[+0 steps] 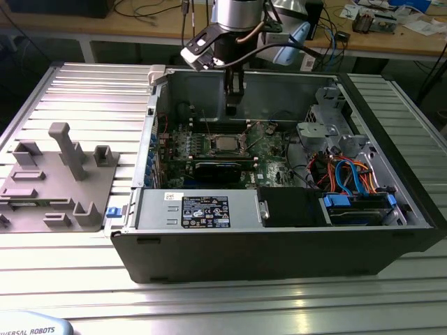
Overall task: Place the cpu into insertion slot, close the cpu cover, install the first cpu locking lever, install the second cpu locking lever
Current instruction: 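Place the cpu into insertion slot, then close the cpu cover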
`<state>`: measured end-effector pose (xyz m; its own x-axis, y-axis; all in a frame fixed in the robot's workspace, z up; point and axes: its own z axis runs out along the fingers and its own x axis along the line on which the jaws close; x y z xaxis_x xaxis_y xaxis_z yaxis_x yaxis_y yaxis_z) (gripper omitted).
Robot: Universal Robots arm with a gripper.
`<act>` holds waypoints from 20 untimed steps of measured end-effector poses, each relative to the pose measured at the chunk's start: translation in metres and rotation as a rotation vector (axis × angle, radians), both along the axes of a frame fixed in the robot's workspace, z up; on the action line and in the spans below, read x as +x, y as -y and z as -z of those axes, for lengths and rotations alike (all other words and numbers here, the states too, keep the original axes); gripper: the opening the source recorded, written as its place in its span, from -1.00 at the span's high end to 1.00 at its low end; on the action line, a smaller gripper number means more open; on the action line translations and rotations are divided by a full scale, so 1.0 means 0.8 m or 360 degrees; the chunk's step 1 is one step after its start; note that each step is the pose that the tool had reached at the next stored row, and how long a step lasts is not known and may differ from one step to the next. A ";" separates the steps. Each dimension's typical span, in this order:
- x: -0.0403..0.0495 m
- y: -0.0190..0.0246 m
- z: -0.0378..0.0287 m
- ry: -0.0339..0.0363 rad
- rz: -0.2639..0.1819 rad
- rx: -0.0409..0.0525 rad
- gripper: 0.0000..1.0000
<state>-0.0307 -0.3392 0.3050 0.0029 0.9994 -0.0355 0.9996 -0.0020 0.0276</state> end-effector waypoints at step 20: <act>0.002 0.0001 -0.0114 0.0000 0.0000 -0.0001 0.79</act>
